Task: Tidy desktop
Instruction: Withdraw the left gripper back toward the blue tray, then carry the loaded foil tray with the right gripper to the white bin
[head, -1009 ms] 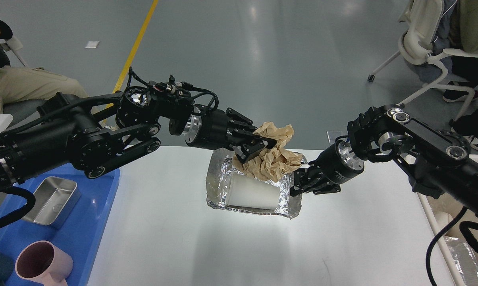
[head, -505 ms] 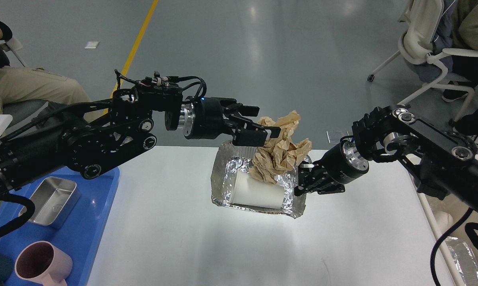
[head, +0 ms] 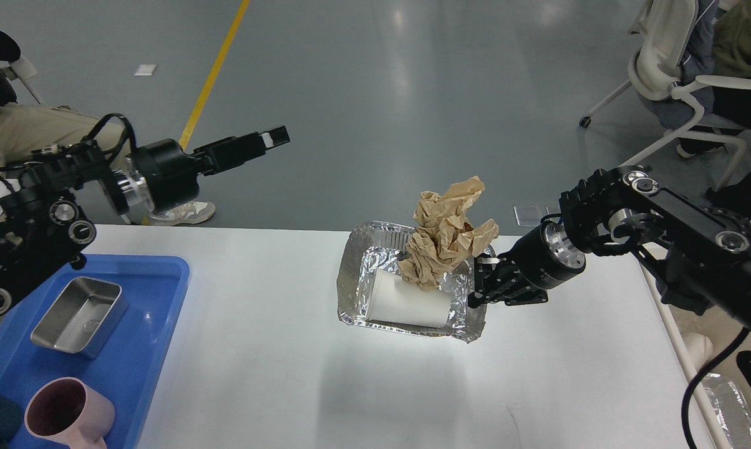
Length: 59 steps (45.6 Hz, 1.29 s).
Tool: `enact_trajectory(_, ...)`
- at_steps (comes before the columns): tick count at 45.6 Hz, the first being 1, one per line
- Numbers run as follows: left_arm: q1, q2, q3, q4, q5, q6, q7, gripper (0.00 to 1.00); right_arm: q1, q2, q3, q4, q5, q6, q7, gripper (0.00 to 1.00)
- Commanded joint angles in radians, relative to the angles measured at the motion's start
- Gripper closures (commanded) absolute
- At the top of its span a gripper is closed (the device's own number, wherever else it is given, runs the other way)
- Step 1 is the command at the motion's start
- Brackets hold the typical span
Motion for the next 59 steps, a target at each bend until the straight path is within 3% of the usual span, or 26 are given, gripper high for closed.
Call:
enact_trajectory(1, 0.113, 0.075, -0.107, -0.046, -0.101, 0.007, 0.020, 0.03, -0.002, -0.001, 0.000, 0.000, 0.000, 0.000, 0.000, 1.00)
enact_trajectory(11, 0.397, 0.055, -0.433, -0.052, -0.281, 0.031, 0.005, 0.03, -0.002, -0.001, 0.000, -0.005, -0.001, 0.000, 0.000, 1.00)
enact_trajectory(21, 0.575, -0.121, -0.693, -0.052, -0.289, 0.030, -0.001, 0.03, -0.006, -0.001, 0.000, -0.003, -0.001, 0.000, -0.001, 1.00)
enact_trajectory(30, 0.659, -0.313, -0.860, -0.052, -0.290, 0.027, -0.003, 0.03, -0.009, -0.011, 0.002, -0.003, -0.001, 0.000, -0.001, 1.00)
enact_trajectory(42, 0.707, -0.442, -0.929, -0.075, -0.330, 0.022, -0.003, 0.03, -0.040, -0.039, 0.034, -0.003, -0.001, 0.000, 0.000, 1.00)
enact_trajectory(59, 0.725, -0.459, -0.925, -0.077, -0.338, 0.021, -0.001, 0.03, -0.117, -0.159, 0.140, 0.003, 0.003, 0.000, 0.000, 1.00)
